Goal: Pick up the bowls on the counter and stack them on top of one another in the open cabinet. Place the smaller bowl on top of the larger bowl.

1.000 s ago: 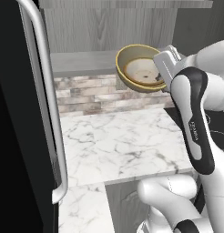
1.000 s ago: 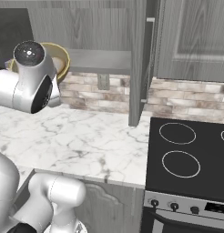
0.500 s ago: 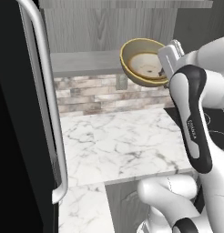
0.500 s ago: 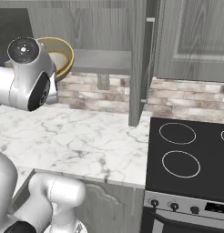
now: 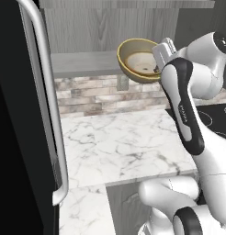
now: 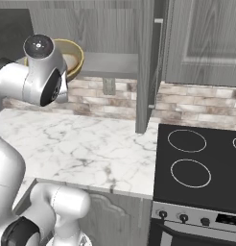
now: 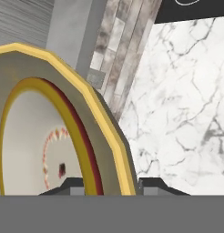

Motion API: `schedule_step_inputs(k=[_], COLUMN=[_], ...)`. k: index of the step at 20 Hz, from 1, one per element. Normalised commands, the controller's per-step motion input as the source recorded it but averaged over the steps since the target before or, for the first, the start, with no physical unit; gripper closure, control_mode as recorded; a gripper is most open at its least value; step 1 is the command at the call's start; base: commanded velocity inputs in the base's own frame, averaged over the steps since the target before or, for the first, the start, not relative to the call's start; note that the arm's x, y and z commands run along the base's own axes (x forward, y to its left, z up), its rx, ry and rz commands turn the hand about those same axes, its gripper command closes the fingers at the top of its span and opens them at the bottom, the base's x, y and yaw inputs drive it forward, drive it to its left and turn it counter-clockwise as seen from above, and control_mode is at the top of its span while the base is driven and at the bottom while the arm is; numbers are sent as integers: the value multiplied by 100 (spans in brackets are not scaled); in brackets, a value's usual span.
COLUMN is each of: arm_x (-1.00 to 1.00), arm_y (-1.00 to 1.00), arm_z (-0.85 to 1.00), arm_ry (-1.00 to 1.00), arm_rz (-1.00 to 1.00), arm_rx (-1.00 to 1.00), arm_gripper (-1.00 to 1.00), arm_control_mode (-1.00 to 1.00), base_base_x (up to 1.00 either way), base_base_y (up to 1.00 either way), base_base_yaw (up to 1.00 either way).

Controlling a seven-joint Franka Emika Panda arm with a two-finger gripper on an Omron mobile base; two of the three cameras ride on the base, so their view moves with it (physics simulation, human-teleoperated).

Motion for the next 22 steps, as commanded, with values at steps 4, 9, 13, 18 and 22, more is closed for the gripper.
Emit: schedule_step_inputs(k=[4, 9, 13, 18, 22], arm_x=[53, 43, 38, 42, 50], arm_y=[0, 0, 0, 0, 0], arm_z=[0, 3, 0, 0, 0], arm_ry=[4, 1, 0, 0, 0], arm_rz=[-1, 0, 0, 0, 0], arm_rx=[0, 0, 0, 0, 0], arm_gripper=[100, 100, 100, 100, 100], arm_control_mode=[-100, -100, -100, -100, -100], base_base_x=[0, 0, 0, 0, 0], base_base_y=[0, 0, 0, 0, 0], base_base_yaw=[0, 0, 0, 0, 0])
